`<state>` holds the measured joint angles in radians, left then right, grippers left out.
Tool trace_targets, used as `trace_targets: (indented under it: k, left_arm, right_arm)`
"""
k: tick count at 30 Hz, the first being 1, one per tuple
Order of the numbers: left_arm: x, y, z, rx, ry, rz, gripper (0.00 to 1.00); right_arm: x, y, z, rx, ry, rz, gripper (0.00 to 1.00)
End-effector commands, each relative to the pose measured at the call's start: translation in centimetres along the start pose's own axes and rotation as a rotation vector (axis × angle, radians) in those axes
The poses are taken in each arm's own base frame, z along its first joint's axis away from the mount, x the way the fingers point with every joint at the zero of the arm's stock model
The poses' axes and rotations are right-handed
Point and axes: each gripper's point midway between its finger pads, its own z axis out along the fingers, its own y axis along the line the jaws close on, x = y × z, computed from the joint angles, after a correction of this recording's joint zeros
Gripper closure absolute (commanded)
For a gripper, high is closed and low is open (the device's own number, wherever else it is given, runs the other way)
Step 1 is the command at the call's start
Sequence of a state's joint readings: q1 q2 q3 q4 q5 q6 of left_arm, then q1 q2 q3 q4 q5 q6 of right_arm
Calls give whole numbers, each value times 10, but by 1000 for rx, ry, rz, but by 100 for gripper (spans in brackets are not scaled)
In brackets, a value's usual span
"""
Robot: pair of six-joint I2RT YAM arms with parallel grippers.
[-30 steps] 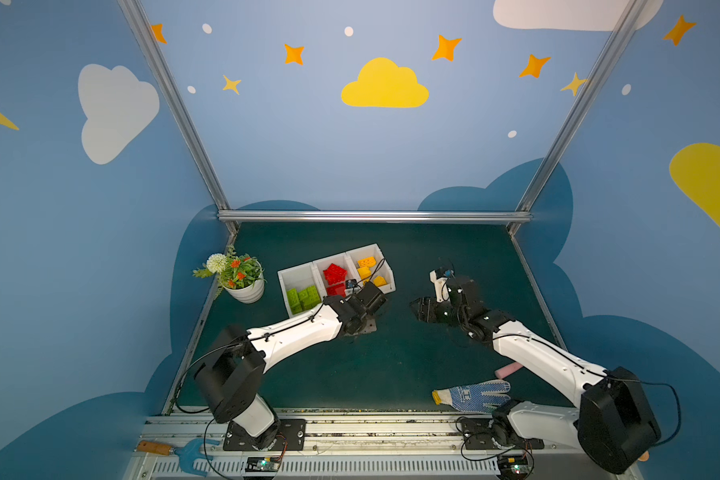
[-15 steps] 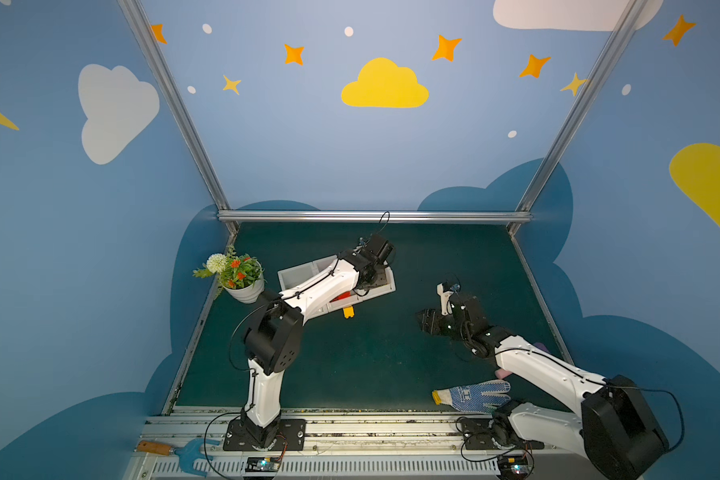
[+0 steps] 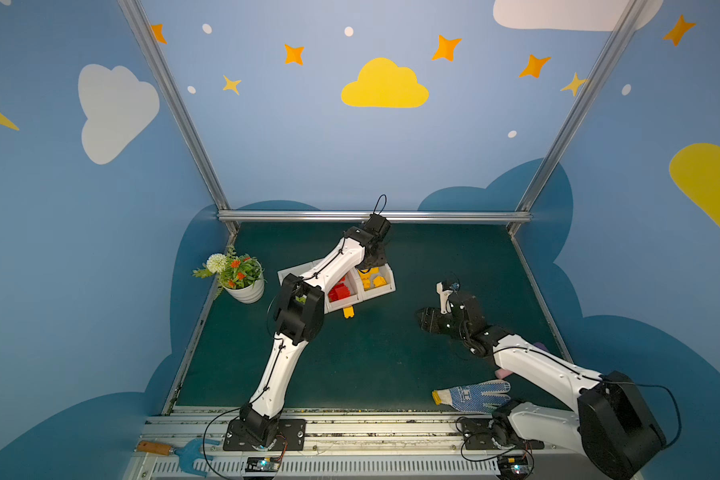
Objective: Sort the legos into containers by color
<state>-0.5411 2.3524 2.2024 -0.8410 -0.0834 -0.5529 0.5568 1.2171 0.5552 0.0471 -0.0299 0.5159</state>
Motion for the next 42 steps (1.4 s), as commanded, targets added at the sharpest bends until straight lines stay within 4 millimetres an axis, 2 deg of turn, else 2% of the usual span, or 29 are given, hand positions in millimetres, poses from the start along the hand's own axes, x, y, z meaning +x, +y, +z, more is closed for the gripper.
trace_targets:
  k: [1,4,7,12,15,18,25,27,29,34,38,42]
  left_arm:
    - [1,6,-6,-17,25,6,46]
    - [-4,9,-14,-19,15,-1,34]
    - [-9,13,-34,-15,-14,-7,29]
    - [-13,22,-85,38,-105,-36,23]
    - [-8,34,-120,71,-169,-57,19]
    - [0,51,-155,95,-235,-83,15]
    - [20,106,-235,103,-449,-101,5]
    - [29,118,-255,115,-487,-94,0]
    - [42,134,-272,101,-508,-83,0]
    - [76,170,-286,54,-512,-57,0]
    - [103,195,-283,12,-498,-36,0]
    - [119,215,-280,-40,-500,-21,0]
  right_arm:
    - [1,8,6,-15,8,-31,25]
    - [4,10,10,8,24,-48,24]
    - [7,15,14,35,34,-84,20]
    - [11,40,21,33,49,-158,15]
    - [6,62,28,16,54,-193,13]
    - [9,80,37,12,68,-234,12]
    - [20,119,70,32,113,-297,11]
    - [21,128,80,30,124,-298,12]
    - [24,138,89,13,120,-308,14]
    - [28,157,112,2,151,-324,24]
    - [30,166,128,-1,169,-320,31]
    - [34,172,140,11,191,-342,35]
